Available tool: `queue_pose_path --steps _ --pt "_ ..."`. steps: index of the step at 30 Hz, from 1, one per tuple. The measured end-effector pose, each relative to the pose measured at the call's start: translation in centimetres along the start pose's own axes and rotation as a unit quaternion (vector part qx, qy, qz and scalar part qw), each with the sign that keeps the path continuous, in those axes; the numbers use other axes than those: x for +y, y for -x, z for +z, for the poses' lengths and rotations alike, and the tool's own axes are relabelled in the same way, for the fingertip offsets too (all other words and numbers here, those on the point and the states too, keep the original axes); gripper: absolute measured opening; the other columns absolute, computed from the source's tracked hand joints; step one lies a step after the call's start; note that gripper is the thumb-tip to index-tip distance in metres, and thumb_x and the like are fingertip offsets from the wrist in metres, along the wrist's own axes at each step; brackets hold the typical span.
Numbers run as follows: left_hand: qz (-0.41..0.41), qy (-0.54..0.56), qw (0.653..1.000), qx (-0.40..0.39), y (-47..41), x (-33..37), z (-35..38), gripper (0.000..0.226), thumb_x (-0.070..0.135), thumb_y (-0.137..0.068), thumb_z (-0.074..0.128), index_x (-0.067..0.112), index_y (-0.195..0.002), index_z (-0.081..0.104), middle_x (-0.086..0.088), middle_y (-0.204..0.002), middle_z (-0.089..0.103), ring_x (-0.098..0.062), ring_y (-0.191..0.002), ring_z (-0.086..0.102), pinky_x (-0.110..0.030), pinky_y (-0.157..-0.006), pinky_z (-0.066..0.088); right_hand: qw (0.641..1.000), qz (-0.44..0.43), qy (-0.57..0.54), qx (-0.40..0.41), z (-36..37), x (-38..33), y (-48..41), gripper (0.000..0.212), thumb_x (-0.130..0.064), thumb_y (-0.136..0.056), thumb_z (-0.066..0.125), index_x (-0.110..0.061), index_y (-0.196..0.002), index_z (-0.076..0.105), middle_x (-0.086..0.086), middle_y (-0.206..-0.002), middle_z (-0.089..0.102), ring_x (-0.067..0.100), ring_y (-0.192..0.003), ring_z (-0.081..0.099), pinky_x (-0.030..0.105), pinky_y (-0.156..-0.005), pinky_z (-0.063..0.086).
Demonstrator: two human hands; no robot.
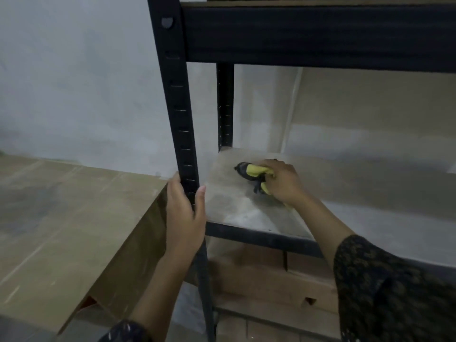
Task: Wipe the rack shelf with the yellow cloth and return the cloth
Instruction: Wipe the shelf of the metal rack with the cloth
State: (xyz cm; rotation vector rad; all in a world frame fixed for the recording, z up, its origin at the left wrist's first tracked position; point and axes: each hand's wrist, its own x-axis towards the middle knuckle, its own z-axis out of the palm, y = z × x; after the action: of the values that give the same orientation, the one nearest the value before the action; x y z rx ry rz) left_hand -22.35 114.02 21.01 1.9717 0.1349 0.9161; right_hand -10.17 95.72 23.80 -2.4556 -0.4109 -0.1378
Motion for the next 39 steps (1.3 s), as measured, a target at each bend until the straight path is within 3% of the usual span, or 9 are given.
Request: queue_pose_path --steps 5,9,12,17,20,29,32,35,39 --pt "0.019 -0.003 1.0 -0.019 -0.3 -0.5 -0.8 0.029 0.028 -0.095 0.055 0.019 -0.12 0.045 0.002 -0.106 0.06 -0.009 -0.095 0.057 -0.013 -0.074 0.046 0.997 0.021 0.02 -0.065 3.7 -1.2 -0.2 0.048 -0.002 -0.087 0.045 -0.026 -0.127 0.056 0.004 -0.134 0.056 0.026 -0.123 0.05 0.039 -0.106 0.04" --pt "0.038 -0.009 0.999 -0.026 -0.5 -0.8 -1.1 0.031 0.027 -0.094 0.057 0.016 -0.119 0.045 0.001 -0.102 0.062 -0.009 -0.09 0.059 -0.006 -0.069 0.044 0.988 -0.097 -0.004 -0.12 3.1 -2.5 3.7 0.045 0.003 -0.088 0.044 -0.022 -0.121 0.064 0.001 -0.123 0.063 0.022 -0.112 0.056 0.02 -0.088 0.043" --pt "0.043 -0.01 0.999 -0.026 -0.5 -1.1 -1.1 0.034 0.028 -0.094 0.057 0.013 -0.122 0.045 -0.002 -0.102 0.062 -0.011 -0.089 0.06 -0.007 -0.067 0.045 0.969 -0.127 -0.048 -0.207 0.8 -2.3 5.7 0.041 0.003 -0.09 0.048 -0.024 -0.112 0.069 -0.005 -0.114 0.067 0.014 -0.104 0.06 0.024 -0.087 0.046" --pt "0.042 -0.004 0.999 -0.024 -0.5 -0.9 -0.9 0.036 0.027 -0.094 0.057 0.012 -0.123 0.044 -0.002 -0.103 0.062 -0.012 -0.087 0.059 -0.005 -0.066 0.043 0.998 -0.009 -0.056 -0.01 -0.8 0.0 3.7 0.043 0.006 -0.089 0.048 -0.014 -0.124 0.062 0.006 -0.119 0.062 0.026 -0.105 0.059 0.011 -0.082 0.043" --pt "0.034 -0.006 0.999 -0.025 -0.4 -1.1 -0.8 0.037 0.03 -0.094 0.057 0.013 -0.124 0.043 -0.002 -0.107 0.062 -0.013 -0.095 0.06 -0.008 -0.072 0.046 0.999 0.02 0.03 -0.022 1.7 0.1 3.4 0.049 -0.003 -0.088 0.052 -0.016 -0.135 0.052 0.012 -0.139 0.049 0.031 -0.129 0.044 0.027 -0.104 0.037" --pt "0.038 -0.013 0.999 -0.02 -0.2 -0.9 -0.9 0.036 0.03 -0.094 0.057 0.012 -0.122 0.043 0.002 -0.101 0.058 -0.007 -0.085 0.055 -0.001 -0.065 0.042 0.991 -0.075 -0.002 -0.111 0.8 -2.8 9.6 0.046 0.008 -0.084 0.044 -0.018 -0.114 0.067 0.006 -0.12 0.064 0.024 -0.105 0.06 0.03 -0.085 0.049" --pt "0.033 -0.009 0.999 -0.025 -0.3 -0.6 -0.9 0.036 0.029 -0.094 0.057 0.011 -0.121 0.043 0.004 -0.099 0.056 0.0 -0.078 0.052 0.0 -0.065 0.041 0.999 -0.004 -0.038 -0.037 -1.2 -1.8 9.1 0.043 0.009 -0.085 0.045 -0.013 -0.115 0.066 0.008 -0.116 0.065 0.021 -0.102 0.06 0.021 -0.076 0.043" --pt "0.032 0.0 0.999 -0.028 -0.3 -0.3 -1.0 0.036 0.028 -0.093 0.057 0.01 -0.122 0.043 0.003 -0.1 0.056 0.0 -0.078 0.052 0.001 -0.066 0.04 0.997 0.073 0.024 0.025 -1.1 -0.8 8.5 0.047 0.009 -0.08 0.048 -0.012 -0.119 0.064 0.016 -0.121 0.062 0.035 -0.108 0.059 0.037 -0.088 0.049" --pt "0.037 0.004 0.999 -0.032 -0.2 -0.2 -1.2 0.036 0.027 -0.094 0.056 0.01 -0.123 0.043 0.003 -0.1 0.055 0.002 -0.078 0.05 0.001 -0.066 0.04 0.991 0.077 0.099 0.05 2.4 -2.4 10.4 0.05 0.004 -0.077 0.057 -0.012 -0.124 0.059 0.011 -0.127 0.057 0.032 -0.117 0.051 0.038 -0.097 0.041"
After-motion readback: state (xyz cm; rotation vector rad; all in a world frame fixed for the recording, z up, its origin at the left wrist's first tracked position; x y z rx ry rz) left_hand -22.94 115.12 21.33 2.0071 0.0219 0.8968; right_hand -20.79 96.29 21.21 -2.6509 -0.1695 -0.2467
